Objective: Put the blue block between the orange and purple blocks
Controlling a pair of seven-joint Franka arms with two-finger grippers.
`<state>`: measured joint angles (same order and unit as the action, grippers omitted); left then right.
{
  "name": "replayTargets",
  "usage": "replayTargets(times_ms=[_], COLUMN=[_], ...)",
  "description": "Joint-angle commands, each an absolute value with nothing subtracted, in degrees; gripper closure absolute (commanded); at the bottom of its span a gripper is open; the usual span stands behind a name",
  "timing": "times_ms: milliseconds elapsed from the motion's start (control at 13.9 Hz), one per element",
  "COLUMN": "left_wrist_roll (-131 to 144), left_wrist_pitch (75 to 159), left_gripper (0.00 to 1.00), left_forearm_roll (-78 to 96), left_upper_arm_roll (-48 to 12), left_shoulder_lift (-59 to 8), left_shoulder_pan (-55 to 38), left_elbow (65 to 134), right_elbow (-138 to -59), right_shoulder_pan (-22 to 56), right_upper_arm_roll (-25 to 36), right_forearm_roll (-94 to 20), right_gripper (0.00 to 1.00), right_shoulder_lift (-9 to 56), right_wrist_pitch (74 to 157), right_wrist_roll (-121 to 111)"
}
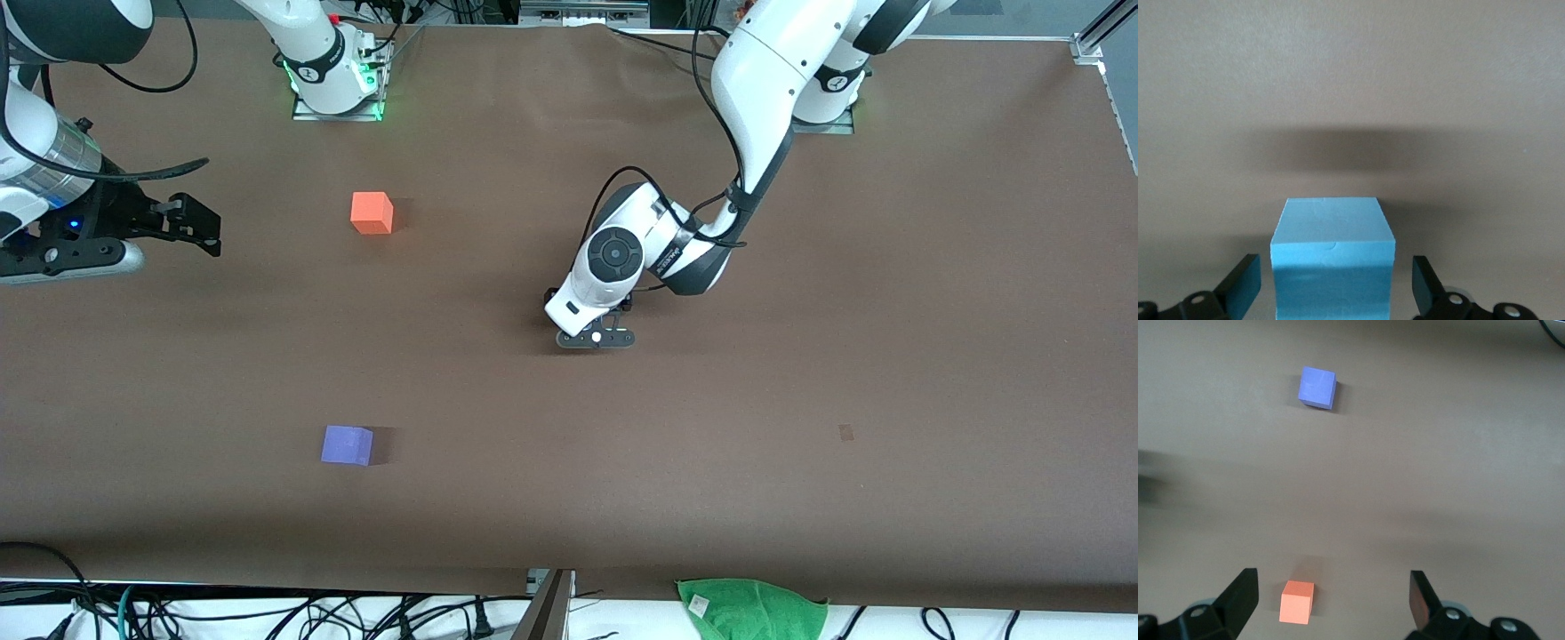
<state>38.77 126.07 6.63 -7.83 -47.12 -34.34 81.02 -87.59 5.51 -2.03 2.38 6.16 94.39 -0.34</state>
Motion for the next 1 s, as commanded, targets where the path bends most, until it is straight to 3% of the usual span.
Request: replayTargets(times_ms=[0,430,933], left_wrist_roll=[39.8,39.6,18.7], left_wrist_pitch=[119.7,98.1,78.1], left_gripper=[0.0,0.0,0.0], left_forearm_roll=[5.3,5.3,4.7], left_upper_arm_roll=[-7.6,-7.4,-7.4], left_shoulder_lift=[-42.4,-26.0,-12.5], left_shoulder_pan=[-34.5,-30.2,-7.7], left_elbow=[80.3,80.3,80.2], right_elbow=[-86.8,-86.8,-86.9], right_shoulder_pan=[5.4,6.3,6.3], right_upper_arm_roll=[-2.1,-2.2,-2.1], right_forearm_roll=[1.5,2.0,2.4], right_gripper=[0.0,0.0,0.0], right_shoulder_lift=[6.2,6.1,6.3], right_wrist_pitch=[94.4,94.5,94.2], right_wrist_roll=[-1.1,-1.3,-1.2])
